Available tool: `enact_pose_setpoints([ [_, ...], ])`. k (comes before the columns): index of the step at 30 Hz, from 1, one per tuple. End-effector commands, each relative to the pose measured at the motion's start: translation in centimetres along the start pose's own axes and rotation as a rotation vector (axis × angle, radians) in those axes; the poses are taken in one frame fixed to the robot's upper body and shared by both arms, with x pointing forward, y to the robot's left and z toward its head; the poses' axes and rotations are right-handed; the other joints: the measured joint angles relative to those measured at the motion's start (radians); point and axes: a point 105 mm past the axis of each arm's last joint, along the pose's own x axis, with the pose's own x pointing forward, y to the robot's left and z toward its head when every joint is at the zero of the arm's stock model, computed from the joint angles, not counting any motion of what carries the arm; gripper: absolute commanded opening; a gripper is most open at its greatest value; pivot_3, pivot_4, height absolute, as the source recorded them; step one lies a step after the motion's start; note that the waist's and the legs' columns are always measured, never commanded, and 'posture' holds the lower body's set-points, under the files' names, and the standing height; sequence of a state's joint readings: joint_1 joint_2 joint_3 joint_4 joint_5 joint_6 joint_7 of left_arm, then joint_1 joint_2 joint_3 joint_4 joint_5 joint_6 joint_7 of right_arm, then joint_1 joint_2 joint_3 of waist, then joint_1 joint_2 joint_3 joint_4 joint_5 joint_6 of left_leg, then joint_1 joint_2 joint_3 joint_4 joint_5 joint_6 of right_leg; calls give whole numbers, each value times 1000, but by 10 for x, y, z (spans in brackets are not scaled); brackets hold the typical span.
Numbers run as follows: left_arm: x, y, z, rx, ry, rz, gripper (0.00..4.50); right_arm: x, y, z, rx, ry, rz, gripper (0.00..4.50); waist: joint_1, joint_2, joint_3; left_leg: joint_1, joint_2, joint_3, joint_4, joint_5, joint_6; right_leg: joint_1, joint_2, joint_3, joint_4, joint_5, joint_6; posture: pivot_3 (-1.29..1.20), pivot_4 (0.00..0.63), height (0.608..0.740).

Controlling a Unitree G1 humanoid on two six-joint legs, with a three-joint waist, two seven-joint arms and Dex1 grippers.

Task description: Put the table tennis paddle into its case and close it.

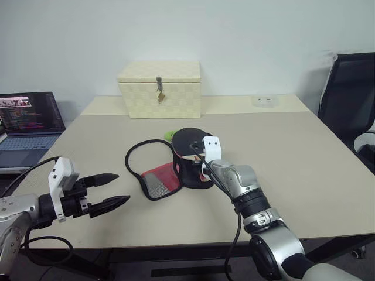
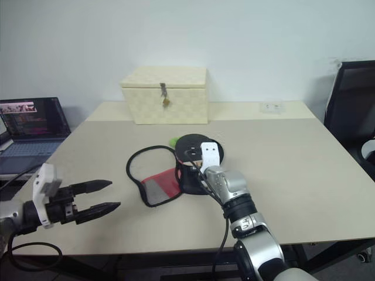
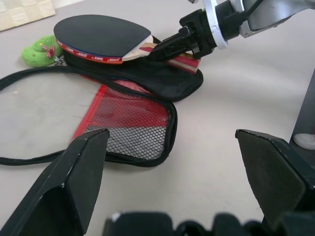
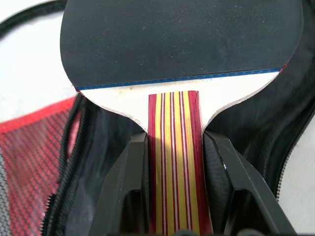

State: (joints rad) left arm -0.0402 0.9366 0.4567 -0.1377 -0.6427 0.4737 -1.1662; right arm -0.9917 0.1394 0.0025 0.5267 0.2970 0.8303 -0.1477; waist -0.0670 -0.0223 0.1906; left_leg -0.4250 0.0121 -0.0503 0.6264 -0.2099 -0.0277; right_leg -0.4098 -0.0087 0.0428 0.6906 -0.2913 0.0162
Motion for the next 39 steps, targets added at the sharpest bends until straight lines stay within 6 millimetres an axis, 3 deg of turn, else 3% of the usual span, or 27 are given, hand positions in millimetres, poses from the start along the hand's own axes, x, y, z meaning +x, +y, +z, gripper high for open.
enact_pose_setpoints([
  [1, 3, -1, 10, 41, -17, -2, 4500, -4, 50, 14, 23, -57, 115, 1152, 0, 0, 0, 0, 0, 0, 0, 0, 0, 0, 0, 0, 0, 0, 0, 0, 150, 740],
  [4, 5, -2, 11, 42, -18, -5, 4500, -2, 47, 11, 37, -47, 91, 1152, 0, 0, 0, 0, 0, 0, 0, 0, 0, 0, 0, 0, 0, 0, 0, 0, 150, 740],
  [14, 6, -1, 9, 40, -18, -3, 4500, -13, 51, 28, -8, -139, 134, 4484, 0, 0, 0, 0, 0, 0, 1, 0, 0, 0, 0, 0, 1, 0, 0, 0, 150, 740],
  [18, 5, 10, 2, 20, 25, 79, 4500, -46, 59, 41, -136, -198, 348, 4484, 1, 0, 0, 0, 0, 0, 0, 0, 0, 0, 0, 0, 1, 0, 0, 0, 150, 740],
  [23, 0, 39, -15, 28, 119, 274, 4500, -92, 35, 47, -218, -241, 539, 4484, 17, -1, 0, 0, -1, -3, 2, 0, 0, 2, -1, -2, 0, 0, 0, 0, 150, 740],
  [26, -2, 61, -25, 52, 173, 395, 3892, -123, 22, 54, -340, -291, 641, 4500, 29, -1, -1, 0, -2, -3, 3, 0, 0, 3, -1, -4, 0, 0, 0, 0, 150, 740],
  [31, 5, 75, -37, 29, 201, 430, 2041, -141, -1, 58, -425, -300, 649, 4500, 23, -1, -1, 2, 0, -2, 2, 0, 0, 3, 0, -2, 2, 0, 0, 0, 150, 740],
  [36, 31, 99, -57, 6, 264, 473, 177, -154, -11, 59, -480, -303, 638, 4500, 27, -1, -1, 3, -1, 0, 3, 0, 0, 3, 0, -2, 3, 0, 0, 0, 150, 740],
  [39, 42, 109, -63, 4, 290, 477, 25, -160, -8, 60, -503, -312, 657, 4500, 24, -2, -1, 3, -1, 0, 3, 0, 0, 3, 0, -2, 4, 0, 0, 0, 150, 740],
])
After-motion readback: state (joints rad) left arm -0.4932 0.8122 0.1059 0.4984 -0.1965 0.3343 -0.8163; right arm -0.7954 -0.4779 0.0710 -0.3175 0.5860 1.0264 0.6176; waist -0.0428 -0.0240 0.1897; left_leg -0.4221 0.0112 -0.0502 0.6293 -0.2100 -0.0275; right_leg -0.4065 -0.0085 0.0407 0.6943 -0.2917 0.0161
